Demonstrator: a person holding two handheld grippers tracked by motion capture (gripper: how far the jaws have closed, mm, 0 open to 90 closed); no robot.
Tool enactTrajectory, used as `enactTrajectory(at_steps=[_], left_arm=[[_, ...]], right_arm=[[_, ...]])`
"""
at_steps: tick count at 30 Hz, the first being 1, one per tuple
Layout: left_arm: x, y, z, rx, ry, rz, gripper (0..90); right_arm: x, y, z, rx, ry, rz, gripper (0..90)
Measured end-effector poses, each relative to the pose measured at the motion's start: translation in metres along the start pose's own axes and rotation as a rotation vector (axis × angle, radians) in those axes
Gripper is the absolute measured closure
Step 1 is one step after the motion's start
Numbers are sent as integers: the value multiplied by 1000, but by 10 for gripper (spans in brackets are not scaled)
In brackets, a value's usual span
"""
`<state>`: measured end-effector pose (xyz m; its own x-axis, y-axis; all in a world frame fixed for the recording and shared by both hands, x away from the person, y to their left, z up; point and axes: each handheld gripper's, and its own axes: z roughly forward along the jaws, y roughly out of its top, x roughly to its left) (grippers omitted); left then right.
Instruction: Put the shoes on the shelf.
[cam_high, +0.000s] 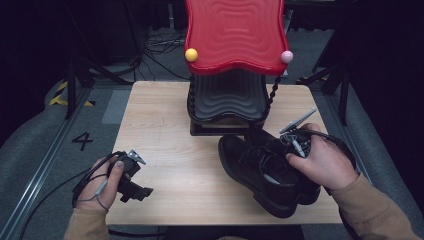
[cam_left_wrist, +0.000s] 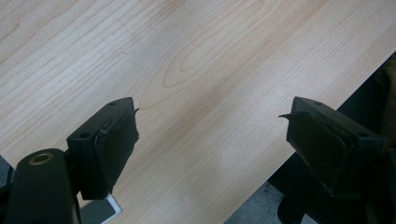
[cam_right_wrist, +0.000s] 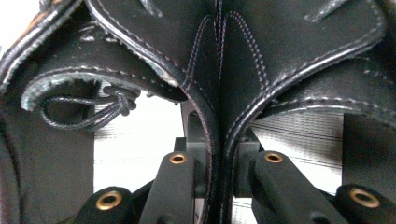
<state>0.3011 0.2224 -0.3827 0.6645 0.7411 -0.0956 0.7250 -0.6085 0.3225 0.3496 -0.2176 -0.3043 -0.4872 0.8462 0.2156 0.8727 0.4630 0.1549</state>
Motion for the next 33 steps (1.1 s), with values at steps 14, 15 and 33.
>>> enactTrajectory(at_steps=[14,15,33], left_arm=[[1,-2,-2,-4,3,-8,172],[1,-2,-2,-4,3,-8,172],[2,-4,-5,-17,6,-15,171]], right_arm=[[4,6,-53,-32,-13,-19,825],[4,6,-53,-32,-13,-19,825],[16,17,-111,-75,4,-45,824]])
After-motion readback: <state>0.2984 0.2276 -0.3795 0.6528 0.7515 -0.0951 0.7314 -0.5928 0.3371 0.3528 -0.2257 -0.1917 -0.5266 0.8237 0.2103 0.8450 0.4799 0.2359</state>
